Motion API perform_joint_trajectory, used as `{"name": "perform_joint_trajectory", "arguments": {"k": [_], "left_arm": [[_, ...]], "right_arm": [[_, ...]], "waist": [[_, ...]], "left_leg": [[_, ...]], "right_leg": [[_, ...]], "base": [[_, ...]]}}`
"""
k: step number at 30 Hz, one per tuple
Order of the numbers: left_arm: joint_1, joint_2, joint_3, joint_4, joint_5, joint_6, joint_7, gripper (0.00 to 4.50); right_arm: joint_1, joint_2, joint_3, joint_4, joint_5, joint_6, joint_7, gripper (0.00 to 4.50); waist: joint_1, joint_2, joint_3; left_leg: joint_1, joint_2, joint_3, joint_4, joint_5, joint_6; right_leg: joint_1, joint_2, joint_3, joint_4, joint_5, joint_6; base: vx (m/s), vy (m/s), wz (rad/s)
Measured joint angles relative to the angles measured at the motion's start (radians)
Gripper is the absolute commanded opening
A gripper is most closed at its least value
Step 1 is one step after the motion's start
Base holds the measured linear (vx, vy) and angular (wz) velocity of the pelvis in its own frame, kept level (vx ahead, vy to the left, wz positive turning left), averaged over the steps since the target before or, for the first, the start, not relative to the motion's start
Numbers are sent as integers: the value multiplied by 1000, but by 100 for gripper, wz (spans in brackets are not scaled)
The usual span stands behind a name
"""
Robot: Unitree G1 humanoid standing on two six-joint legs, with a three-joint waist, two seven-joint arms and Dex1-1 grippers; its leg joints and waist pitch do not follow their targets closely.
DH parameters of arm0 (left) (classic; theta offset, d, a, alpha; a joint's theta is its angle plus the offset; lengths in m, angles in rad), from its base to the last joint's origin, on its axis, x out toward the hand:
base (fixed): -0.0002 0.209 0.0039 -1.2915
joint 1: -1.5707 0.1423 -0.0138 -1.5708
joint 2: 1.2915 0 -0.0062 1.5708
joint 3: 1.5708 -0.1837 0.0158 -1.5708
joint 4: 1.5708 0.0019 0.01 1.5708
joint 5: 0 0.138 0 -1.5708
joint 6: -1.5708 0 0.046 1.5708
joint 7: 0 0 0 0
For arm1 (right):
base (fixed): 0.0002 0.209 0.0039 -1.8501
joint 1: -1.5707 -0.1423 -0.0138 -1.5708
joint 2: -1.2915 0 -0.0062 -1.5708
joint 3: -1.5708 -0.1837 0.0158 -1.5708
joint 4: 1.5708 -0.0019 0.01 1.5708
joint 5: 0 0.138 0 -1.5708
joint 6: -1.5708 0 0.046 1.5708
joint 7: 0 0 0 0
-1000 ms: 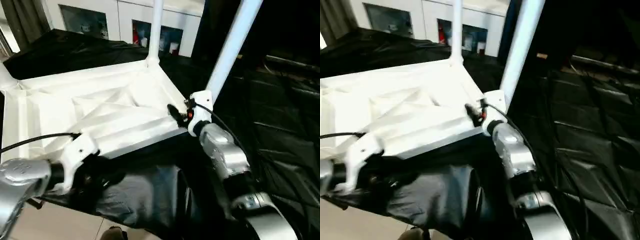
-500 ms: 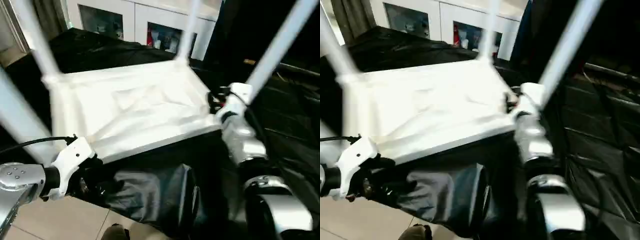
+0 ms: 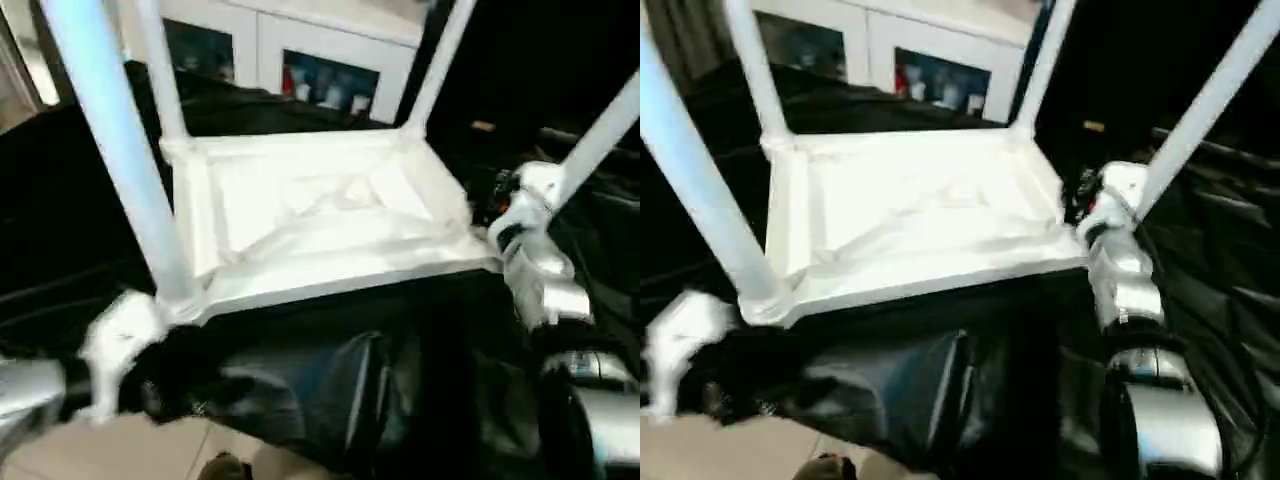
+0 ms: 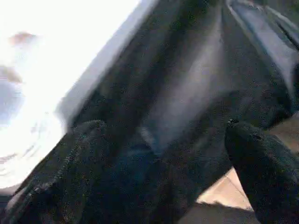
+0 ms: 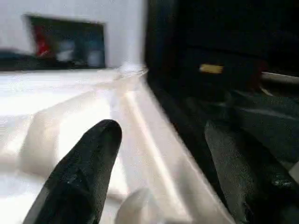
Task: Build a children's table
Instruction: Rotate leg to tighten, then rotate table base
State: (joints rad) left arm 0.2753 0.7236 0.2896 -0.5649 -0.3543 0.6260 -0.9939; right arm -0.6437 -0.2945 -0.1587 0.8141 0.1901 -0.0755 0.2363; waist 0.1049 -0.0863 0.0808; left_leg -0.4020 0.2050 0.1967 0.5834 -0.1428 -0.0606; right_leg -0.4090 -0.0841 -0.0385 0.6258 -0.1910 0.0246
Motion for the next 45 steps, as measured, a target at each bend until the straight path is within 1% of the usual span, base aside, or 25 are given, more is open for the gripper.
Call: {"name": "perform_joint_trajectory", "arguments": {"k": [5, 8, 13, 16, 18, 22, 23, 24, 25, 26, 27, 28, 29, 31, 32, 33, 36, 37, 38, 39, 40, 41, 42, 43, 45], "left_arm": [[108, -73, 149, 27, -46, -93, -5, 449], [127, -137, 193, 33, -80, -128, 23, 450], [121, -194, 212, 50, -90, -183, 69, 450], [77, -221, 217, 84, -87, -220, 113, 450], [32, -234, 211, 86, -90, -226, 138, 450], [-89, -271, 161, 92, -102, -229, 206, 450], [-103, -277, 145, 104, -99, -232, 218, 450], [-128, -282, 127, 122, -89, -234, 228, 450], [-159, -286, 103, 135, -78, -235, 238, 450], [-183, -308, 74, 142, -62, -242, 250, 450], [-172, -324, 49, 150, -53, -241, 257, 450], [-163, -327, 25, 163, -40, -238, 262, 450], [-198, -323, 2, 182, -21, -238, 272, 450], [-248, -323, -21, 209, 21, -234, 310, 450], [-277, -322, -40, 241, 61, -223, 348, 450], [-295, -322, -52, 259, 82, -212, 376, 450], [-335, -350, -69, 299, 106, -185, 453, 450], [-350, -355, -70, 305, 105, -178, 465, 450], [-395, -370, -87, 308, 99, -170, 472, 450], [-405, -373, -90, 294, 88, -170, 475, 450], [-389, -380, -78, 274, 82, -171, 478, 450], [-354, -382, -72, 280, 80, -164, 481, 450], [-351, -383, -71, 287, 80, -158, 485, 450], [-361, -385, -67, 291, 80, -157, 497, 450], [-400, -404, -49, 315, 80, -157, 528, 450]], "right_arm": [[242, 12, 100, -288, 15, 69, 110, 322], [364, 11, 112, -457, 53, 122, 143, 349], [464, -10, 135, -627, 80, 206, 190, 380], [522, -37, 160, -708, 93, 274, 228, 399], [536, -47, 170, -745, 99, 317, 243, 435], [533, -76, 181, -776, 98, 408, 251, 445], [535, -76, 181, -776, 96, 425, 249, 445], [537, -79, 178, -774, 93, 441, 241, 445], [543, -81, 174, -771, 86, 451, 229, 445], [533, -81, 175, -764, 77, 466, 216, 445], [521, -77, 178, -760, 75, 472, 208, 445], [518, -67, 179, -766, 75, 477, 203, 445], [521, -57, 180, -764, 72, 484, 192, 445], [526, -46, 195, -762, 70, 502, 180, 445], [522, -35, 197, -766, 69, 508, 170, 445], [519, -29, 199, -772, 69, 510, 162, 445], [518, -13, 199, -776, 69, 534, 140, 445], [519, -9, 198, -779, 69, 539, 137, 445], [535, -15, 182, -790, 69, 546, 130, 445], [533, -10, 179, -789, 64, 553, 123, 445], [513, -11, 181, -792, 64, 554, 120, 445], [501, 2, 178, -799, 65, 552, 115, 445], [501, 7, 179, -800, 65, 552, 113, 445], [501, 12, 180, -797, 65, 552, 111, 445], [498, 19, 191, -779, 64, 552, 108, 445]], "waist": [[-2, 0, 0], [4, 0, 0], [5, 0, -1], [6, 1, 0], [4, 3, 1], [-4, 12, 8], [-5, 12, 9], [-1, 8, 9], [19, -7, 7], [39, -28, 6], [53, -14, 10], [57, 3, 10], [50, 19, 11], [37, 21, 16], [30, 25, 17], [24, 26, 17], [7, 39, 26], [15, 42, 31], [67, 31, 30], [103, 1, 25], [122, -15, 20], [143, 16, 17], [158, 25, 19], [169, 27, 23], [173, 22, 27]], "left_leg": [[0, 2, 0, 0, 0, 0], [2, 2, -1, -1, 0, 0], [5, 2, -8, -2, 0, 0], [15, 1, -13, -5, 0, 0], [19, -1, -22, -4, 0, 0], [25, 2, -37, -14, -1, -1], [24, 3, -31, -19, -1, -1], [27, 2, -17, -23, -1, -1], [27, 2, 13, -24, 0, -1], [29, 1, 29, 11, -9, -4], [28, -2, -6, 70, -57, -17], [30, -26, -73, 102, -58, -16], [59, -41, -94, 82, -79, -24], [54, -28, -84, 52, -77, -26], [57, -28, -83, 38, -77, -26], [58, -28, -81, 31, -77, -26], [68, -24, -76, 8, -77, -26], [63, -15, -66, 1, -77, -26], [54, 8, -12, 5, -77, -26], [52, 18, 25, 18, -73, -27], [44, 29, 22, 75, -92, -34], [53, 19, -45, 112, -93, -28], [74, -3, -71, 121, -92, -34], [93, -20, -77, 108, -109, -44], [97, -15, -52, 47, -110, -47]], "right_leg": [[0, 4, 2, -2, 0, 0], [1, 4, 2, -3, 0, 0], [3, 7, 0, -10, 0, 1], [8, 8, -2, -17, -1, 1], [13, 8, -8, -24, -1, 1], [35, 7, -34, -49, -6, -8], [36, 8, -35, -30, -18, -19], [30, 4, -32, 16, -63, -38], [28, 2, -9, 76, -109, -35], [8, -1, 22, 93, -117, -5], [3, -5, 17, 94, -114, -1], [13, -6, 5, 88, -114, -1], [10, -10, -12, 78, -112, -4], [13, 9, -6, 35, -104, -18], [28, 12, -8, 9, -90, -32], [32, 11, -9, -4, -80, -34], [54, 5, -34, -33, -78, -31], [54, 2, -51, -4, -112, -39], [21, -2, -51, 85, -162, -50], [23, -1, -13, 156, -217, -32], [4, 18, 27, 169, -225, -1], [5, 40, 29, 175, -223, 0], [3, 51, 40, 173, -223, 0], [-1, 53, 52, 166, -219, -6], [9, 60, 59, 98, -177, -45]], "base": [[0, 0, 0], [0, 0, 0], [0, 0, 0], [-52, 8, -2], [0, 0, 0], [-70, 30, -10], [-129, 3, -6], [-129, 3, -6], [-112, -61, 6], [103, -71, -1], [103, -71, -1], [152, 12, -18], [-66, 21, 7], [-112, 9, 15], [-106, 26, 2], [-106, 26, 2], [-103, 25, -5], [-163, -22, 12], [-90, -109, 21], [-90, -109, 21], [51, -217, 16], [33, -149, 26], [33, -149, 26], [-66, -67, 38], [-110, -67, 37]]}}
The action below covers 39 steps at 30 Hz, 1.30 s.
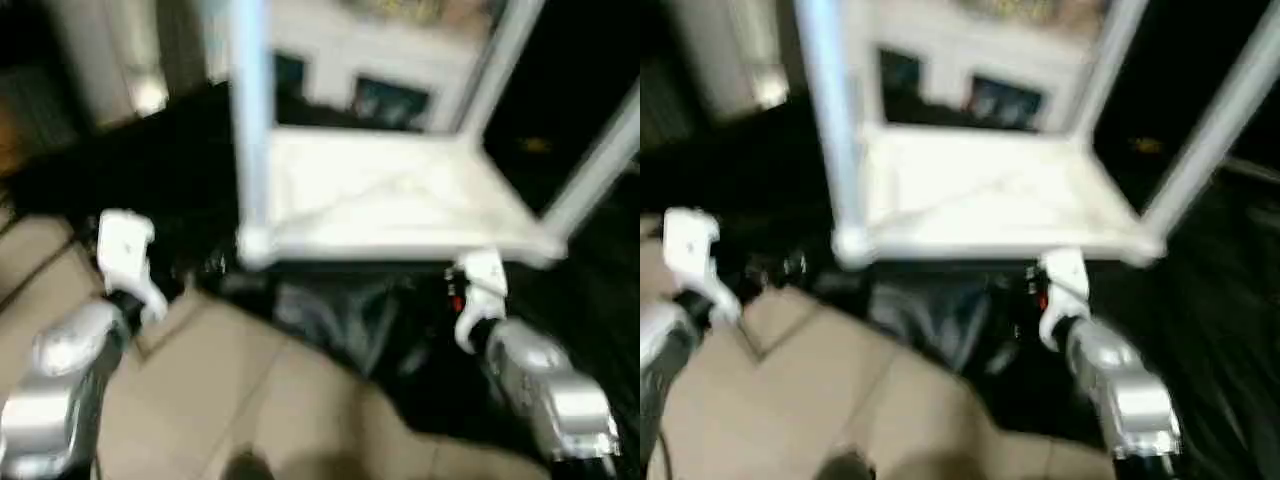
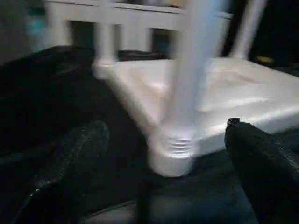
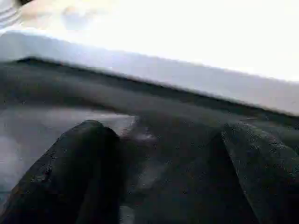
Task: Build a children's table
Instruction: Rotate table base
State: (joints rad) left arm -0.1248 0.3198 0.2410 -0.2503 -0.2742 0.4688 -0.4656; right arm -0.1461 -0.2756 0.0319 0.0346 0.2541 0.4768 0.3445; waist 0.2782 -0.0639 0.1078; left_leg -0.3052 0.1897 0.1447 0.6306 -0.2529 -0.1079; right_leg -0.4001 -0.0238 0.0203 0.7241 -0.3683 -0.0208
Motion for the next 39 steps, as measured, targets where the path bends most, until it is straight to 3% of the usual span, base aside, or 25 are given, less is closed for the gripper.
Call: {"name": "perform_joint_trajectory", "arguments": {"k": [2, 4, 7, 9, 12, 15, 16, 17, 19, 20, 21, 22, 23, 24, 25, 26, 28, 29, 30, 31, 32, 33, 35, 37, 39], "left_arm": [[-49, -18, 5, 5, -6, -3, 27, 450], [-71, -30, -3, -1, -9, -6, 34, 450], [-69, -48, -54, -10, -9, -8, 34, 450], [-64, -57, -85, -10, 9, -15, 49, 450], [-62, -73, -90, 1, 75, -26, 133, 450], [-29, -112, -82, 2, 105, -73, 194, 450], [-20, -123, -79, 2, 106, -86, 206, 450], [0, -130, -77, 3, 112, -98, 218, 450], [4, -132, -83, 13, 118, -105, 226, 450], [4, -132, -95, 14, 130, -122, 229, 450], [4, -131, -103, 14, 138, -134, 230, 450], [3, -131, -105, 14, 143, -141, 232, 450], [3, -128, -107, 14, 153, -144, 237, 450], [7, -120, -107, 16, 160, -144, 240, 450], [3, -108, -105, 21, 166, -143, 242, 450], [-7, -101, -107, 28, 172, -146, 242, 450], [-11, -103, -112, 31, 173, -154, 242, 450], [-10, -104, -114, 34, 173, -153, 244, 450], [-8, -103, -113, 35, 176, -153, 250, 450], [-7, -102, -107, 36, 183, -153, 260, 450], [-7, -101, -87, 36, 191, -162, 277, 450], [-8, -97, -76, 37, 196, -163, 289, 450], [-9, -106, -68, 39, 205, -167, 303, 450], [3, -109, -99, 39, 206, -171, 295, 450], [29, -109, -121, 39, 205, -196, 276, 450]], "right_arm": [[-17, 5, 1, 8, -12, -4, -9, 445], [-19, 16, 1, 8, -14, -8, -14, 445], [-18, 32, 1, 8, -14, -16, -21, 445], [-18, 48, -4, 7, -14, -53, -31, 445], [-18, 67, -20, 5, -24, -87, -71, 445], [-16, 74, -40, -4, -34, -112, -107, 445], [-14, 85, -52, -14, -33, -114, -119, 445], [-15, 100, -62, -25, -31, -118, -129, 445], [-11, 106, -74, -31, -30, -125, -147, 445], [-10, 104, -91, -31, -30, -132, -161, 445], [-10, 104, -105, -31, -30, -134, -168, 445], [-10, 104, -113, -31, -30, -137, -173, 445], [-9, 107, -113, -31, -30, -137, -180, 445], [-12, 115, -105, -31, -30, -138, -183, 445], [-8, 125, -99, -32, -30, -139, -183, 445], [-3, 128, -99, -32, -31, -139, -185, 445], [1, 127, -105, -32, -34, -139, -196, 445], [-5, 133, -102, -33, -34, -139, -199, 445], [-15, 145, -97, -33, -34, -139, -200, 445], [-20, 151, -88, -33, -33, -139, -199, 445], [-17, 152, -79, -32, -34, -138, -196, 445], [-13, 149, -78, -31, -34, -136, -193, 445], [-6, 126, -85, -26, -35, -133, -187, 445], [-9, 116, -102, -25, -34, -134, -182, 445], [-11, 120, -100, -27, -31, -138, -162, 445]], "waist": [[-9, 2, -1], [-28, 3, -2], [-67, 8, -2], [-93, 10, -4], [-139, 10, -4], [-161, 10, -5], [-160, 8, -6], [-149, 3, -7], [-129, 2, -7], [-115, 5, -7], [-107, 10, -9], [-108, 18, -12], [-120, 17, -11], [-136, 21, -11], [-147, 25, -16], [-146, 27, -19], [-137, 40, -31], [-129, 50, -41], [-124, 54, -50], [-123, 49, -57], [-133, 44, -62], [-141, 33, -65], [-142, 26, -67], [-137, 24, -66], [-141, 27, -66]], "left_leg": [[1, 1, 12, -21, 0, 0], [5, 0, 13, -23, 0, 0], [7, -2, 8, -38, 0, 0], [0, -1, 3, -50, 0, 0], [-8, 0, -1, -52, 2, -3], [-9, 0, 1, -52, 6, -1], [1, 2, 20, -51, 8, 3], [5, 1, 35, -52, 8, 4], [8, -20, 35, -31, 0, 17], [8, -38, 23, 1, -20, 50], [9, -50, 6, 19, -32, 69], [11, -60, -1, 24, -31, 68], [18, -75, 11, 28, -26, 72], [17, -74, 31, 27, -19, 84], [2, -66, 62, 27, -20, 93], [-2, -46, 90, 27, -19, 100], [-6, 3, 140, 20, -18, 98], [-19, 21, 162, 6, -4, 92], [-34, 23, 165, -5, 15, 77], [-47, 21, 158, -14, 27, 88], [-67, -3, 113, -21, 39, 93], [-77, -19, 84, -21, 46, 90], [-101, -33, 31, -7, 49, 101], [-97, -36, 13, -14, 52, 94], [-93, -32, 4, -30, 62, 62]], "right_leg": [[17, -5, -3, -60, 82, -14], [26, -11, -9, -79, 104, -3], [35, -30, -42, -110, 105, 0], [35, -38, -65, -134, 107, 3], [32, -38, -73, -147, 116, 9], [27, -39, -73, -147, 118, 9], [12, -33, -57, -146, 118, 9], [12, -31, -31, -142, 133, 14], [7, -22, 20, -143, 169, 27], [3, -12, 58, -143, 184, 39], [0, 1, 86, -145, 188, 46], [-4, 8, 106, -147, 189, 48], [-11, 12, 131, -152, 189, 49], [-24, 6, 115, -141, 160, 25], [-47, -25, 53, -89, 111, -6], [-57, -39, -35, -16, 90, -20], [-34, -27, -132, 33, 88, -23], [-12, -17, -164, 31, 89, -21], [-4, -17, -174, 32, 93, -14], [0, -21, -171, 29, 98, -6], [11, -36, -150, 1, 103, 3], [24, -44, -114, -46, 80, 7], [23, -44, -117, -51, 80, 8], [21, -41, -122, -49, 86, 3], [25, -33, -126, -68, 94, 7]], "base": [[-95, 16, 14], [-83, 43, 1], [-43, 50, -14], [-20, 47, -18], [-15, 10, -6], [0, 0, 0], [-64, 11, -19], [-13, 49, -49], [4, 68, -53], [-45, 142, -60], [-45, 142, -60], [-48, 217, -62], [-101, 251, -62], [-101, 251, -62], [-158, 246, -61], [-122, 197, -45], [-76, 156, -47], [-14, 74, -69], [-14, 74, -69], [-52, 40, -76], [-32, -64, -52], [-32, -64, -52], [-55, -173, -27], [-82, -119, -16], [-85, -27, -15]]}}
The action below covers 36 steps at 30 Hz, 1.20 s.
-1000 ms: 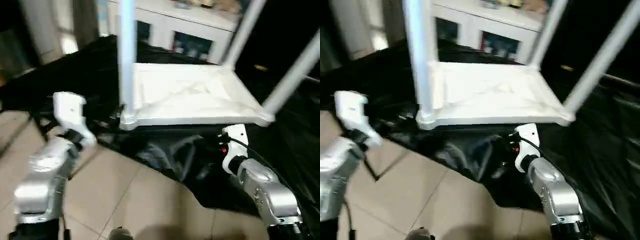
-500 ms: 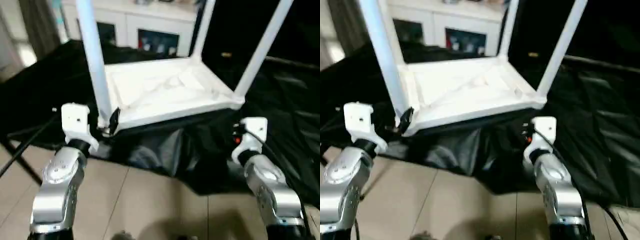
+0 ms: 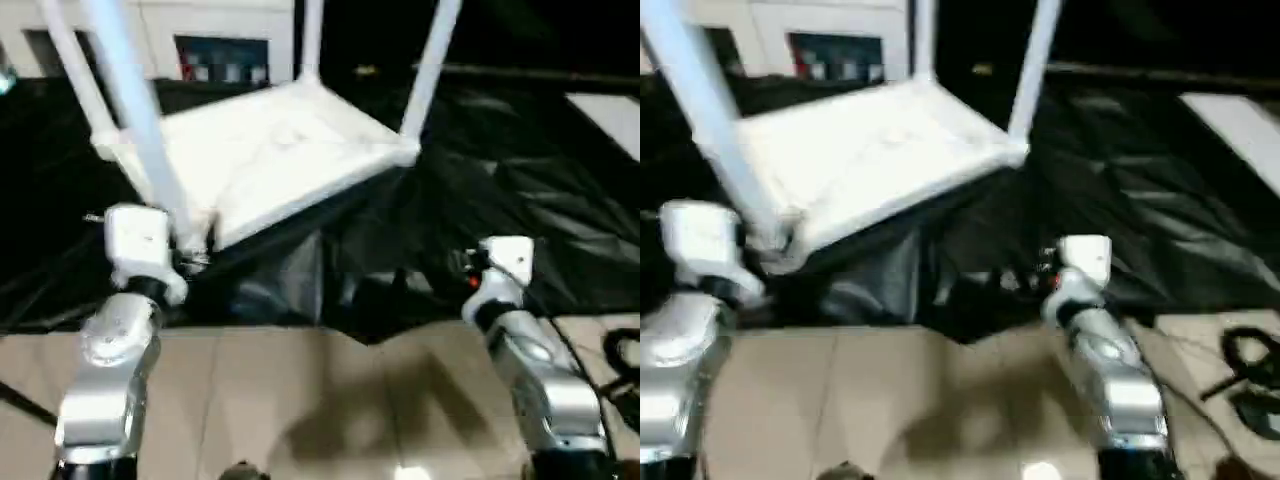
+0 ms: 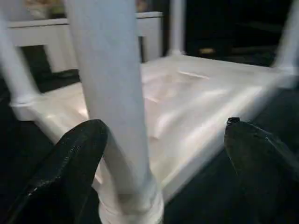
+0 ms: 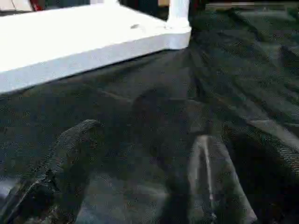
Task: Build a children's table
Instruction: Rotate table base
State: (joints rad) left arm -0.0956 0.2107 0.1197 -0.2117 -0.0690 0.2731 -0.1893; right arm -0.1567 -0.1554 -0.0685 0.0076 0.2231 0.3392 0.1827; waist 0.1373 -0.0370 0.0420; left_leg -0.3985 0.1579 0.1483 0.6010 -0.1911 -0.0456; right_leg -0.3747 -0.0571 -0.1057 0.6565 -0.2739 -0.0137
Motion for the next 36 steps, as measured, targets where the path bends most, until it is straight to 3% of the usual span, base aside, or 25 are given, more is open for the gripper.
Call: {"name": "perform_joint_trajectory", "arguments": {"k": [4, 5, 7, 8, 10, 11, 13, 14, 15, 17, 19, 20, 21, 22, 23, 25, 26, 28, 29, 30, 31, 32, 34, 35, 36], "left_arm": [[87, -24, 0, -1, -3, -57, 1, 450], [115, -25, -1, -3, 4, -64, 6, 450], [148, -28, -4, -13, 13, -66, 11, 450], [154, -35, -13, -20, 17, -66, 17, 450], [175, -43, -23, -41, 24, -66, 22, 450], [179, -44, -26, -42, 25, -67, 25, 450], [184, -42, -15, -42, 25, -75, 33, 450], [181, -38, 2, -41, 25, -78, 41, 450], [173, -34, 7, -41, 25, -78, 44, 450], [164, -35, 10, -43, 25, -85, 48, 450], [166, -39, 10, -45, 25, -86, 51, 450], [168, -44, 10, -48, 24, -86, 51, 450], [168, -44, 7, -51, 24, -87, 52, 450], [168, -58, 3, -50, 24, -87, 53, 450], [168, -74, -26, -52, 22, -88, 50, 450], [169, -74, -35, -53, 22, -90, 51, 450], [170, -73, -30, -53, 20, -94, 51, 450], [173, -74, -24, -54, 5, -102, 45, 450], [175, -81, -25, -56, -8, -109, 40, 450], [180, -79, -16, -58, -15, -112, 40, 450], [181, -78, 1, -57, -18, -115, 42, 450], [181, -76, 19, -53, -21, -115, 44, 450], [179, -74, 23, -52, -24, -120, 43, 450], [177, -71, 23, -49, -24, -124, 41, 450], [169, -76, 20, -37, -34, -133, 36, 450]], "right_arm": [[1, -7, 76, -4, -13, -2, 50, 445], [1, -16, 98, -6, -26, -3, 64, 445], [3, -27, 112, -11, -31, -5, 83, 445], [9, -37, 117, -12, -37, -6, 89, 445], [9, -45, 123, -12, -43, -7, 97, 445], [8, -43, 126, -12, -45, -11, 101, 445], [6, -22, 137, -12, -44, -26, 105, 445], [2, -4, 149, -12, -41, -28, 108, 445], [1, -1, 155, -12, -39, -30, 109, 445], [0, -12, 153, -12, -37, -39, 112, 445], [0, -18, 152, -12, -36, -44, 121, 445], [0, -19, 150, -12, -35, -45, 123, 445], [0, -22, 146, -11, -35, -47, 124, 445], [5, -33, 136, -9, -34, -47, 125, 445], [12, -48, 116, 3, -35, -46, 126, 445], [12, -56, 97, 6, -36, -47, 127, 445], [12, -58, 96, 5, -36, -49, 129, 445], [7, -62, 98, 4, -37, -58, 134, 445], [3, -55, 108, 4, -37, -62, 137, 445], [2, -40, 125, 8, -37, -62, 142, 445], [-6, -28, 147, 5, -36, -63, 150, 445], [-10, -25, 156, 4, -36, -66, 155, 445], [-10, -39, 152, 5, -37, -67, 154, 445], [-10, -46, 148, 6, -39, -67, 154, 445], [-11, -53, 141, 15, -44, -67, 151, 445]], "waist": [[-12, 11, 9], [-16, 14, 16], [-18, 24, 28], [-21, 23, 30], [-22, 14, 36], [-21, 22, 41], [-13, 32, 52], [-18, 24, 50], [-21, 16, 47], [-34, 15, 42], [-57, 0, 32], [-78, -14, 25], [-81, -43, 19], [-84, -53, 15], [-69, -48, 14], [-45, -43, 13], [-31, -41, 14], [-9, -13, 12], [1, 27, 9], [3, 33, 9], [-4, 15, 4], [-14, 8, 1], [-14, -6, -7], [-21, -30, -13], [-26, -32, -13]], "left_leg": [[29, 4, 0, -17, 2, -4], [47, 4, 1, -23, 1, -2], [47, 2, -19, -23, -11, 2], [42, 2, -21, -24, -14, 6], [42, 5, -18, 0, -39, 27], [53, 15, -12, 31, -61, 57], [78, 25, 1, 36, -63, 24], [87, 12, 0, 34, -64, 24], [93, -2, -5, 34, -70, 29], [106, -7, -6, 31, -86, 30], [118, -23, -3, 20, -93, 29], [126, -34, 6, 17, -102, 26], [133, -52, 21, 14, -108, 20], [140, -57, 19, 21, -119, 26], [137, -57, 3, 62, -142, 72], [92, -61, -38, 143, -145, 81], [63, -57, -50, 140, -139, 70], [34, -28, -52, 66, -118, 54], [32, 4, -58, 20, -28, 32], [36, 8, -61, 30, -24, 14], [35, -6, -60, 32, -34, 21], [33, -11, -63, 42, -43, 29], [31, -29, -73, 51, -52, 19], [24, -57, -75, 64, -56, 14], [19, -64, -74, 71, -57, 14]], "right_leg": [[30, 0, -10, -42, 16, -2], [44, 0, -13, -55, 16, -2], [90, -6, -50, -78, 3, 4], [99, -10, -65, -78, -22, 6], [118, -27, -85, -84, -27, 9], [137, -37, -111, -89, -27, 11], [164, -32, -101, -85, -37, 20], [157, -23, -59, -44, -70, -4], [131, -17, -25, 5, -77, -12], [77, 0, -3, 61, -69, -10], [32, -4, 3, 48, -42, -5], [14, -8, 15, 4, -17, -5], [16, -24, 36, -27, 24, 2], [24, -23, 49, -14, 34, 10], [37, -10, 65, -14, 14, 7], [61, 2, 73, -30, 4, 1], [83, 4, 70, -44, -2, -5], [116, 21, 51, -58, -18, -2], [132, 42, 30, -61, -33, 5], [131, 39, 25, -45, -48, 2], [105, 28, 29, 10, -58, -18], [62, 27, 41, 67, -54, -10], [-2, 11, 69, 55, 2, 42], [-32, -16, 108, 8, 37, 58], [-47, -28, 120, 14, 49, 67]], "base": [[-17, 3, -3], [0, 0, 0], [1, 21, 13], [26, 29, 57], [26, 34, 59], [12, 69, 45], [44, 77, 34], [153, 98, 7], [153, 98, 7], [140, 60, -5], [145, 13, -6], [174, -66, 0], [174, -66, 0], [182, -107, 12], [202, -111, 5], [209, -85, 2], [206, -23, 11], [210, 1, 11], [202, 102, -1], [202, 102, -1], [225, 91, -4], [188, 35, -1], [94, 18, -1], [-123, 41, -16], [-123, 41, -16]]}}
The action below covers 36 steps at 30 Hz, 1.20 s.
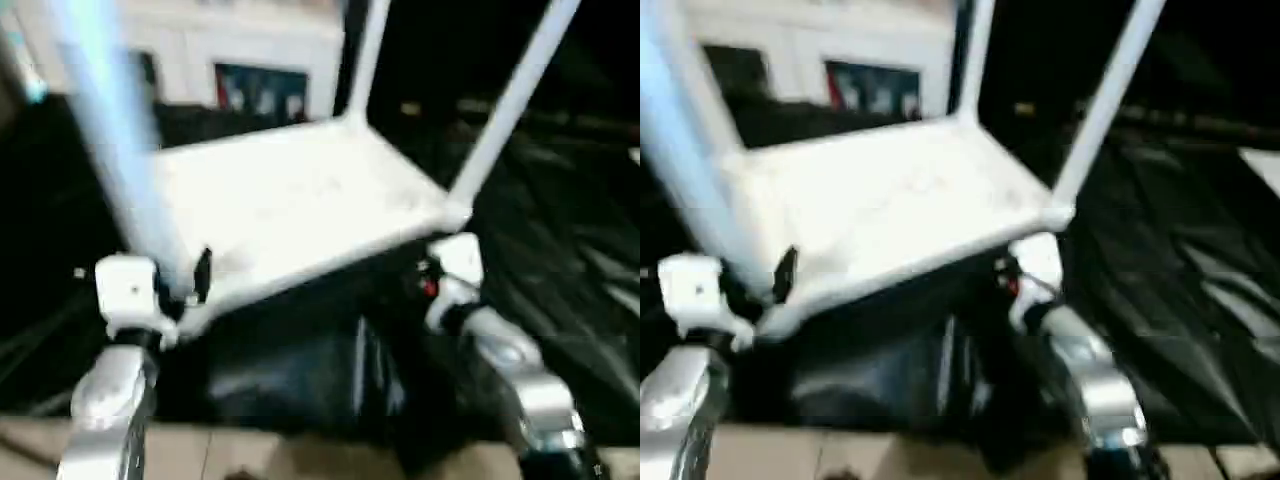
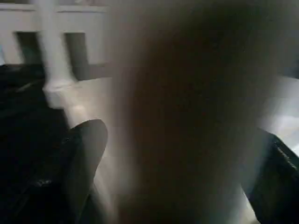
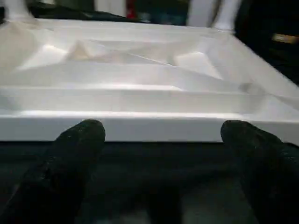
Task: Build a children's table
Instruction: Rotate table base
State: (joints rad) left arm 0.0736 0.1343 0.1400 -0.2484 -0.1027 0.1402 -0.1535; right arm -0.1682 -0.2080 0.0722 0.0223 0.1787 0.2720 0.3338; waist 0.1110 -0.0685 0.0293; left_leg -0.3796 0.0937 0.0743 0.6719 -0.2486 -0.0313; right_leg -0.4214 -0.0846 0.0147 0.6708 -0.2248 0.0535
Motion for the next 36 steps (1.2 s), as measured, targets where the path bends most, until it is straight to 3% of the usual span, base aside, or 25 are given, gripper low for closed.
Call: {"name": "perform_joint_trajectory", "arguments": {"k": [2, 4, 6, 10, 14, 20, 23, 26, 29, 36], "left_arm": [[-14, -1, -3, 16, -24, -18, -26, 450], [-14, -1, -8, 30, -40, -27, -43, 450], [-28, 3, -8, 35, -82, -24, -85, 450], [-50, 18, -12, 29, -153, 0, -165, 450], [-49, 56, -45, 16, -279, 52, -329, 450], [-120, 143, -131, -22, -428, 208, -544, 450], [-138, 156, -189, -52, -464, 267, -604, 450], [-177, 163, -234, -58, -485, 306, -640, 450], [-215, 123, -275, -55, -487, 315, -645, 450], [-310, 54, -331, 18, -483, 315, -658, 450]], "right_arm": [[3, -11, -17, 32, -20, 1, -10, 445], [-1, -7, -18, 41, -24, 1, -16, 445], [-44, -2, -18, 87, -27, 15, -25, 445], [-106, -2, -7, 163, -42, 36, -34, 445], [-181, 9, -3, 321, -71, 42, -44, 445], [-377, 39, -1, 619, -99, -8, -51, 445], [-429, 45, -3, 685, -102, -36, -42, 445], [-470, 43, -4, 774, -113, -64, -25, 445], [-494, 53, 7, 830, -133, -85, 0, 445], [-511, 70, 19, 906, -150, -131, 56, 445]], "waist": [[-3, -3, 3], [-5, 2, 6], [-14, 4, 10], [-18, 5, 11], [-19, 3, 11], [-23, -3, 14], [-24, -5, 15], [-32, -15, 20], [-50, -22, 25], [-75, -22, 31]], "left_leg": [[4, 14, 22, -29, 3, -8], [8, 30, 25, -42, 11, -21], [16, 48, 42, -44, 13, -31], [16, 61, 60, -46, 16, -35], [14, 73, 76, -47, 20, -39], [12, 78, 82, -48, 24, -42], [12, 80, 87, -50, 32, -41], [11, 82, 93, -50, 34, -38], [10, 82, 95, -50, 33, -37], [11, 85, 96, -52, 33, -38]], "right_leg": [[2, 3, -6, -15, 7, -9], [14, 10, -18, -38, 18, -24], [21, 10, -28, -43, 23, -32], [23, 9, -30, -44, 26, -30], [21, 9, -30, -41, 28, -30], [17, 10, -31, -39, 33, -36], [16, 10, -30, -40, 31, -36], [13, 10, -28, -40, 31, -36], [12, 10, -27, -42, 30, -36], [11, 12, -28, -42, 31, -37]], "base": [[-43, 2, 8], [-21, -27, -1], [-54, -31, 4], [-46, -18, 7], [0, 0, 0], [0, 0, 0], [0, 0, 0], [0, 0, 0], [0, 0, 0], [0, 0, 0]]}}
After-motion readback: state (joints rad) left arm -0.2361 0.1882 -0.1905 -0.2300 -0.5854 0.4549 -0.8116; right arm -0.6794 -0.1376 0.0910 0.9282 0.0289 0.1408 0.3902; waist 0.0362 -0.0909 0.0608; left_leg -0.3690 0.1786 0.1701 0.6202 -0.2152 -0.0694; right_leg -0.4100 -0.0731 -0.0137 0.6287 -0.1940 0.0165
